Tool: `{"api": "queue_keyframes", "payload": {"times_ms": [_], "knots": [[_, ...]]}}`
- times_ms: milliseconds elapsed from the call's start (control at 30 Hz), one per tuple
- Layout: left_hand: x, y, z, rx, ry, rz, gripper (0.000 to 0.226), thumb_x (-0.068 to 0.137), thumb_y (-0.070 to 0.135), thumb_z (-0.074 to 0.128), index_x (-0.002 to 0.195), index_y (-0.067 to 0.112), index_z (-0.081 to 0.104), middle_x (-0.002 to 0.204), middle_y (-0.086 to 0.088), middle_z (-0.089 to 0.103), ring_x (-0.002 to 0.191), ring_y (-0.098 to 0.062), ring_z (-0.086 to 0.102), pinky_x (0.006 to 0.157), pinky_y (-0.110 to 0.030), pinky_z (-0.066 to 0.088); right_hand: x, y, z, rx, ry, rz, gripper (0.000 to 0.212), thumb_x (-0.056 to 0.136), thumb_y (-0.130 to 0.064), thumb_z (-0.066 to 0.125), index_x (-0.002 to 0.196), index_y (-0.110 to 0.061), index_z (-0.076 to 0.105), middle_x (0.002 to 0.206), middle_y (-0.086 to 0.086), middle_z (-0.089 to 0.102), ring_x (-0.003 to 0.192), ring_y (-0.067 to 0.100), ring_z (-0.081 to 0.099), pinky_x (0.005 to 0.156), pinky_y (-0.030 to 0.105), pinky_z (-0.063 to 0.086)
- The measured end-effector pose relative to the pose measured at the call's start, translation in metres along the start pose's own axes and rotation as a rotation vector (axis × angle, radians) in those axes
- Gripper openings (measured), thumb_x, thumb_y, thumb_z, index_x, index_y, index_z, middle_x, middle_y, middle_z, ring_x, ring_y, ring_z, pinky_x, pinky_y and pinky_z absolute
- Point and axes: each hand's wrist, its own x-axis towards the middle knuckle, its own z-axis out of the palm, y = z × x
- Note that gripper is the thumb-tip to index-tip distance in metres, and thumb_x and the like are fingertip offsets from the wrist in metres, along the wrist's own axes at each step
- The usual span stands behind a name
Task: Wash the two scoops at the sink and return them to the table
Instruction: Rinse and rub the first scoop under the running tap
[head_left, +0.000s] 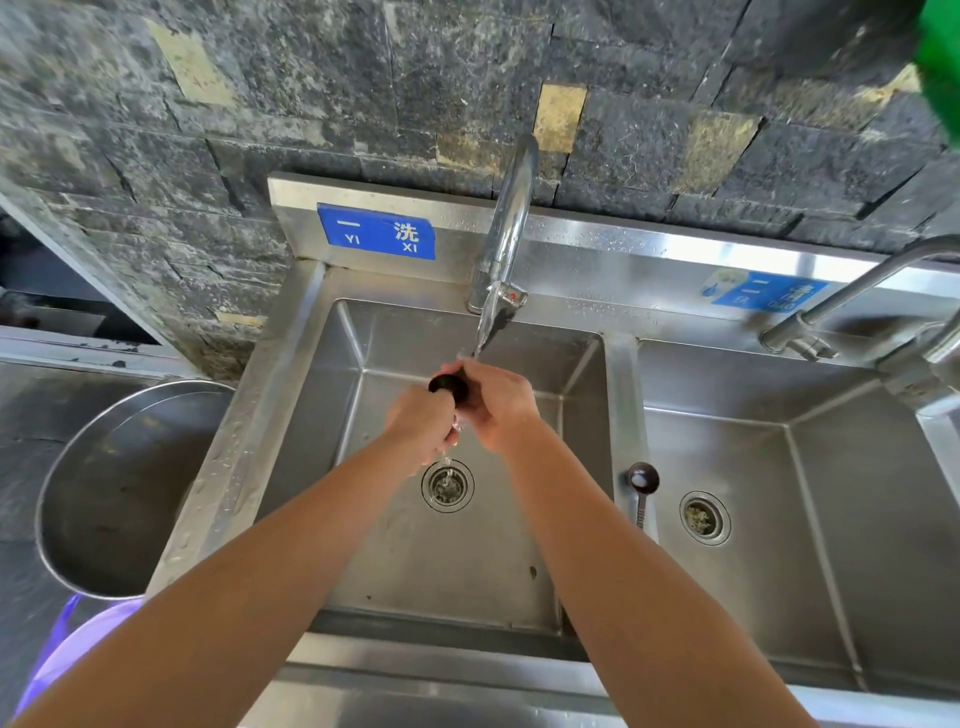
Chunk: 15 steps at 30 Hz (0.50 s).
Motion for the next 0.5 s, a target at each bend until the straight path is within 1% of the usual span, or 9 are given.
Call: {"api": "queue_keyframes", "payload": {"times_ms": [67, 100, 200, 233, 267, 333, 367, 433, 500], "knots": [[-0.003, 0.005, -0.001, 0.108, 0.059, 0.057, 0.028, 0.09, 0.017, 0.043, 0.1, -0.001, 0.062, 0.059, -0.008, 0.06, 0.036, -0.013, 0.053, 0.035, -0.017, 0.032, 0.004, -0.01, -0.002, 0.176, 0.023, 0.036, 0.012, 0.097, -0.002, 0.054, 0.094, 0.007, 0.062, 0.082, 0.022, 0.069, 0.072, 0.031, 0.068, 0.067, 0.039, 0.059], [-0.005, 0.008, -0.001, 0.163, 0.085, 0.088, 0.028, 0.089, 0.016, 0.043, 0.1, 0.0, 0.063, 0.058, -0.007, 0.062, 0.042, -0.015, 0.059, 0.039, -0.02, 0.037, 0.005, -0.011, -0.002, 0.222, 0.029, 0.046, 0.014, 0.099, -0.003, 0.052, 0.096, 0.007, 0.061, 0.081, 0.021, 0.069, 0.071, 0.031, 0.068, 0.07, 0.04, 0.058], [-0.011, 0.011, -0.004, 0.3, 0.141, 0.146, 0.02, 0.085, 0.014, 0.044, 0.093, 0.004, 0.06, 0.057, -0.008, 0.066, 0.057, -0.022, 0.069, 0.056, -0.031, 0.055, 0.002, -0.003, 0.001, 0.146, 0.026, 0.01, 0.02, 0.099, 0.002, 0.047, 0.087, 0.009, 0.061, 0.076, 0.02, 0.069, 0.066, 0.028, 0.068, 0.07, 0.039, 0.058], [-0.013, 0.01, -0.004, 0.344, 0.142, 0.16, 0.021, 0.084, 0.014, 0.045, 0.091, 0.003, 0.062, 0.057, -0.009, 0.067, 0.064, -0.025, 0.07, 0.06, -0.033, 0.055, 0.002, -0.004, 0.001, 0.139, 0.03, 0.023, 0.019, 0.098, 0.004, 0.047, 0.086, 0.011, 0.06, 0.073, 0.02, 0.069, 0.064, 0.028, 0.069, 0.068, 0.038, 0.058], [-0.014, 0.007, -0.005, 0.382, 0.141, 0.168, 0.024, 0.084, 0.015, 0.045, 0.089, 0.002, 0.063, 0.059, -0.011, 0.067, 0.069, -0.029, 0.07, 0.059, -0.032, 0.052, 0.005, -0.008, 0.0, 0.165, 0.038, 0.044, 0.015, 0.097, 0.006, 0.049, 0.088, 0.013, 0.059, 0.071, 0.022, 0.069, 0.061, 0.028, 0.069, 0.066, 0.037, 0.059], [-0.015, 0.0, -0.005, 0.402, 0.139, 0.166, 0.028, 0.086, 0.019, 0.043, 0.09, 0.0, 0.063, 0.071, -0.016, 0.07, 0.075, -0.033, 0.069, 0.056, -0.031, 0.048, 0.015, -0.022, -0.003, 0.234, 0.093, 0.064, 0.01, 0.095, 0.006, 0.054, 0.094, 0.015, 0.058, 0.068, 0.025, 0.07, 0.058, 0.028, 0.071, 0.062, 0.037, 0.06], [-0.015, -0.003, -0.005, 0.389, 0.144, 0.164, 0.028, 0.088, 0.02, 0.042, 0.091, -0.001, 0.062, 0.077, -0.018, 0.07, 0.076, -0.035, 0.068, 0.057, -0.032, 0.048, 0.019, -0.025, -0.002, 0.249, 0.117, 0.063, 0.01, 0.095, 0.005, 0.055, 0.097, 0.015, 0.058, 0.068, 0.026, 0.071, 0.059, 0.029, 0.073, 0.058, 0.037, 0.06], [-0.016, -0.005, -0.008, 0.375, 0.166, 0.149, 0.028, 0.088, 0.018, 0.042, 0.095, -0.001, 0.06, 0.083, -0.019, 0.07, 0.078, -0.036, 0.068, 0.061, -0.036, 0.051, 0.02, -0.017, 0.005, 0.193, 0.068, 0.054, 0.015, 0.096, 0.001, 0.055, 0.104, 0.014, 0.058, 0.076, 0.025, 0.074, 0.068, 0.029, 0.075, 0.058, 0.034, 0.06], [-0.017, -0.006, -0.012, 0.36, 0.199, 0.115, 0.029, 0.087, 0.018, 0.042, 0.1, -0.001, 0.06, 0.085, -0.019, 0.07, 0.081, -0.036, 0.068, 0.067, -0.038, 0.054, 0.013, -0.001, 0.014, 0.087, 0.0, 0.077, 0.015, 0.096, 0.0, 0.056, 0.102, 0.012, 0.061, 0.081, 0.022, 0.075, 0.072, 0.027, 0.075, 0.063, 0.031, 0.059]]}}
